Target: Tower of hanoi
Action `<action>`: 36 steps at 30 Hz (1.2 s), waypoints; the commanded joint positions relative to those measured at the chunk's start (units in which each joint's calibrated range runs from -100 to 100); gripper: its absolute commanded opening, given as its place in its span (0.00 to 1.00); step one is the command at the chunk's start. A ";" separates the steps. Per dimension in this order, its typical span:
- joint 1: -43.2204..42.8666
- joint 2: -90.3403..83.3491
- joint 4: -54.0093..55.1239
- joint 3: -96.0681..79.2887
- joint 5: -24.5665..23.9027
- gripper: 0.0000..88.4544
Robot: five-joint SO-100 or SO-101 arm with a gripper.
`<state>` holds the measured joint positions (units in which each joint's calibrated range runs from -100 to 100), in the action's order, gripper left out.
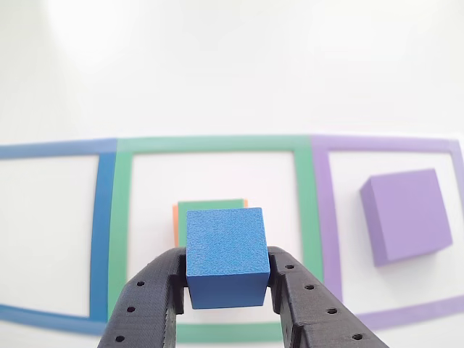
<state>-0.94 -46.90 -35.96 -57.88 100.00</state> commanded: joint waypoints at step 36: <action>-0.70 31.03 72.66 -22.04 0.00 0.02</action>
<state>-2.42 -16.42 34.35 -82.85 99.61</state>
